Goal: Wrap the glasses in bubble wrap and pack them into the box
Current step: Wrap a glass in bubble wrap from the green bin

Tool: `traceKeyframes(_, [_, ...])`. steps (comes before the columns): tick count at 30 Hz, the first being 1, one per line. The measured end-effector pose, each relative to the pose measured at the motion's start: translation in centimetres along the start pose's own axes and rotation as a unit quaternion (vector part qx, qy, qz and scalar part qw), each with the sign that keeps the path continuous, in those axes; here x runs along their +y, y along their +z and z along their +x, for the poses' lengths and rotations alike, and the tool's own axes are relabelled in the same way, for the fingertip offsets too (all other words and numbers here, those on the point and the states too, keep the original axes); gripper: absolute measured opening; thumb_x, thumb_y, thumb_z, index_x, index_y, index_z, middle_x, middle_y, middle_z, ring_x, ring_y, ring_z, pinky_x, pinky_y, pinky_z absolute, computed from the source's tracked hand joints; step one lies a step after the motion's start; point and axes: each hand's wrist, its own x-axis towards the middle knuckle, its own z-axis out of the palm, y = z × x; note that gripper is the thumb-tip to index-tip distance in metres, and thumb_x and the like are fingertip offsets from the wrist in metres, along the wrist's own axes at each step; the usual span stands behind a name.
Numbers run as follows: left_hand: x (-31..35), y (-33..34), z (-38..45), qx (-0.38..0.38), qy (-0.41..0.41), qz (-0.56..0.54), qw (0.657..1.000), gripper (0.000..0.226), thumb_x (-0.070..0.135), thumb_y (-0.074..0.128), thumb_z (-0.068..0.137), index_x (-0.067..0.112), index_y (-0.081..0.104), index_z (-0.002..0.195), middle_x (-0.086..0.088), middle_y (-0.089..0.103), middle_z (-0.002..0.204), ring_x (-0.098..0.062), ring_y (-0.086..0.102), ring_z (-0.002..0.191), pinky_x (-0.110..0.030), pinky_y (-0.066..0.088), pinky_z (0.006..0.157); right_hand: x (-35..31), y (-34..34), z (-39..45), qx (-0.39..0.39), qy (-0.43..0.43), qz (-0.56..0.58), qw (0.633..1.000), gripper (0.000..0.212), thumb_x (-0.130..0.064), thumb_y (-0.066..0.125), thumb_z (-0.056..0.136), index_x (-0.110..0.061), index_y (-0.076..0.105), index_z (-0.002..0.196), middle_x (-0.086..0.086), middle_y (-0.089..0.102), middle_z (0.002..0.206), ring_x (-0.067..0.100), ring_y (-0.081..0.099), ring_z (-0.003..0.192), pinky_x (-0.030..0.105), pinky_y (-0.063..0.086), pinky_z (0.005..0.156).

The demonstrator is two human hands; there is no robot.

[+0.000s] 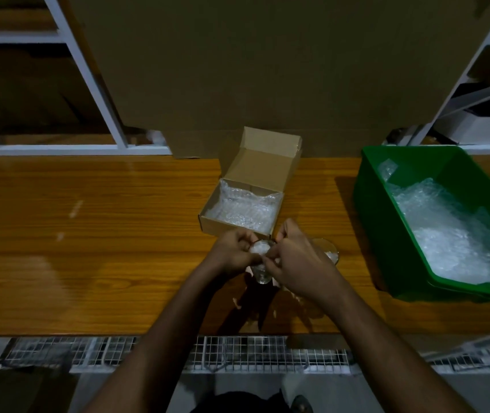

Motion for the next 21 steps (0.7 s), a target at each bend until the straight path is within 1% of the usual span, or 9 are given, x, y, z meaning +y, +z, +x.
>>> traceKeyframes(2, [-0.5,-0.4,-0.6,-0.021,0.003,-0.054,0.998,0.017,-0.001,0.069,0.088,0.008,0.062,0.101,-0.001,0.064,0.082,-0.003,0.061,0.067,-0.022,0.048,0.059,-0.2,-0.3,0.5,0.000,0.019,-0.012,1.000,0.024,-0.036,0.061,0.096,-0.018,0.077,0.095,0.001,0.037,0.103,0.010,0.038,0.090,0.025,0.032,0.069])
traceKeyframes(4, [-1.1,-0.7,-1.0,-0.036,0.018,-0.078,0.996,0.025,0.006,0.068,0.090,0.013,0.065,0.113,-0.001,0.068,0.106,-0.010,0.065,0.093,-0.028,0.053,0.076,-0.4,-0.7,1.4,-0.012,0.047,-0.024,0.999,0.013,-0.028,0.069,0.091,-0.019,0.078,0.092,0.001,0.047,0.103,0.013,0.050,0.089,0.028,0.044,0.067])
traceKeyframes(6, [-1.7,-0.6,-1.5,-0.047,0.040,-0.092,0.994,0.036,0.009,0.070,0.085,0.019,0.064,0.119,-0.005,0.067,0.119,-0.016,0.064,0.111,-0.034,0.056,0.088,-0.7,-0.7,2.4,-0.021,0.078,-0.024,0.996,0.006,-0.022,0.076,0.085,-0.017,0.077,0.088,0.002,0.059,0.104,0.016,0.061,0.087,0.033,0.056,0.072])
traceKeyframes(9, [-2.6,-0.2,-2.2,-0.021,0.061,-0.125,0.990,0.037,0.014,0.069,0.085,0.020,0.063,0.121,-0.007,0.069,0.118,-0.022,0.066,0.111,-0.034,0.057,0.085,-1.6,0.2,3.2,-0.005,0.111,-0.054,0.992,0.013,-0.023,0.077,0.084,-0.019,0.072,0.095,0.003,0.056,0.108,0.016,0.057,0.089,0.032,0.053,0.070])
traceKeyframes(12, [-2.8,0.1,-2.7,-0.015,0.059,-0.174,0.983,0.032,0.005,0.065,0.093,0.018,0.062,0.123,-0.012,0.067,0.119,-0.026,0.069,0.106,-0.037,0.059,0.077,-1.5,0.4,3.3,0.004,0.124,-0.081,0.989,0.020,-0.033,0.078,0.083,-0.022,0.068,0.096,0.001,0.054,0.105,0.016,0.052,0.086,0.030,0.047,0.066])
traceKeyframes(15, [-2.6,0.3,-3.1,-0.012,0.067,-0.176,0.982,0.034,0.005,0.067,0.092,0.017,0.061,0.124,-0.013,0.066,0.120,-0.021,0.069,0.105,-0.030,0.058,0.073,0.0,-1.1,2.4,0.006,0.096,0.020,0.995,0.022,-0.039,0.083,0.077,-0.027,0.066,0.080,-0.006,0.055,0.096,0.010,0.054,0.081,0.024,0.045,0.063])
traceKeyframes(18, [-3.1,0.3,-3.0,-0.018,0.074,-0.191,0.979,0.040,0.018,0.072,0.087,0.024,0.061,0.125,-0.012,0.064,0.124,-0.027,0.066,0.112,-0.040,0.060,0.078,2.1,-3.1,0.3,0.130,0.083,0.196,0.968,0.009,-0.028,0.077,0.085,-0.031,0.068,0.087,-0.012,0.054,0.093,0.001,0.048,0.074,0.012,0.034,0.059])
traceKeyframes(20, [-3.6,0.3,-3.1,-0.012,0.074,-0.172,0.982,0.047,0.030,0.075,0.083,0.031,0.060,0.128,-0.006,0.062,0.130,-0.028,0.065,0.114,-0.049,0.060,0.085,4.1,-3.0,-1.4,0.222,0.097,0.244,0.939,0.021,-0.015,0.067,0.089,-0.033,0.066,0.101,-0.010,0.056,0.103,0.005,0.052,0.081,0.017,0.039,0.063])
traceKeyframes(21, [-3.8,0.4,-3.1,-0.008,0.075,-0.157,0.985,0.053,0.035,0.078,0.080,0.034,0.058,0.130,-0.002,0.060,0.133,-0.025,0.065,0.115,-0.050,0.059,0.087,5.1,-2.6,-2.2,0.233,0.106,0.250,0.934,0.030,-0.012,0.065,0.089,-0.034,0.063,0.109,-0.008,0.055,0.110,0.008,0.054,0.089,0.019,0.042,0.067])
